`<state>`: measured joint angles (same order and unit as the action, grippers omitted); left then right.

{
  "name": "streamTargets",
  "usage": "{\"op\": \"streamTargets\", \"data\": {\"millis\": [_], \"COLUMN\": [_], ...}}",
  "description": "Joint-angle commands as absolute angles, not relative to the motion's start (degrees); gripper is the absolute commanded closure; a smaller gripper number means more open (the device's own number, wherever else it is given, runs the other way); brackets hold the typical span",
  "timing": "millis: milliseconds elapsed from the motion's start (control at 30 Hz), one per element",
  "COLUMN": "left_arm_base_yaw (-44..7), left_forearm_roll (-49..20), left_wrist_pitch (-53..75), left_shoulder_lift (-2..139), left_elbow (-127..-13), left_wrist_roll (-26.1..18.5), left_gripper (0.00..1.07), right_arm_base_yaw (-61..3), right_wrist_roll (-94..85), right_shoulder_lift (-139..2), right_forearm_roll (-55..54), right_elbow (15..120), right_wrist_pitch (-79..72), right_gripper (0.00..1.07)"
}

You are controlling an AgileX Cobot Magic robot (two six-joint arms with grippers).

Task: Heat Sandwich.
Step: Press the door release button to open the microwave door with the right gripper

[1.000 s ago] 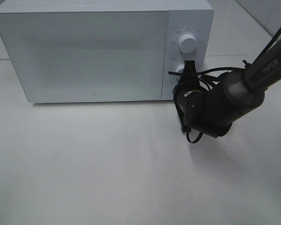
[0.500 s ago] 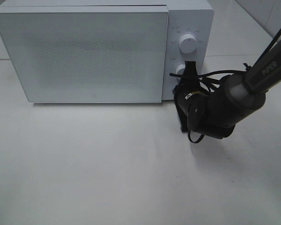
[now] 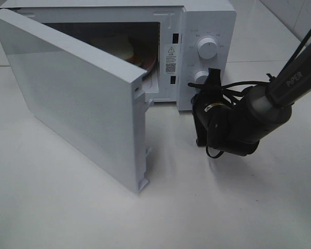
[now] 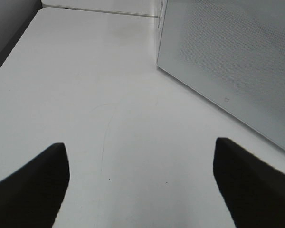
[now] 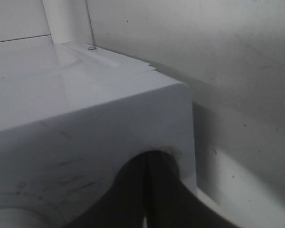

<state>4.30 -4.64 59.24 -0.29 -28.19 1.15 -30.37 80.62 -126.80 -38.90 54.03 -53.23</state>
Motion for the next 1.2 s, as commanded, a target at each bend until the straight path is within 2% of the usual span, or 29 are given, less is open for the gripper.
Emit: {"op": "streamTargets", "data": {"millis": [33, 600, 933, 1200], "left_arm_base_yaw": [4.41, 4.41, 4.41, 4.41], "left_forearm_roll": [-4.98, -4.98, -4.98, -4.98], "left_wrist_pitch": [59.19, 59.19, 59.19, 59.19], "left_shoulder_lift": [-1.32, -1.32, -1.32, -1.32], "left_elbow": [-28.07, -28.07, -28.07, -28.07], "left_wrist_roll": [1.15, 1.15, 1.15, 1.15], "left_gripper": [0.30, 0.30, 0.30, 0.30], "right_arm_base_yaw": [-27.33, -27.50, -27.50, -27.50], "right_wrist_roll": [82.74, 71.79, 70.76, 68.30], "right_shoulder_lift": [-128.40, -124.33, -120.61, -115.51], "right_forearm_roll": [-37.82, -38.22, -36.96, -29.97], "right_elbow": [57.98, 56.32, 46.81, 37.41], "right_wrist_pitch": [-65.37, -63.31, -61.99, -61.88], "right_gripper": [1.07, 1.07, 1.07, 1.07]}}
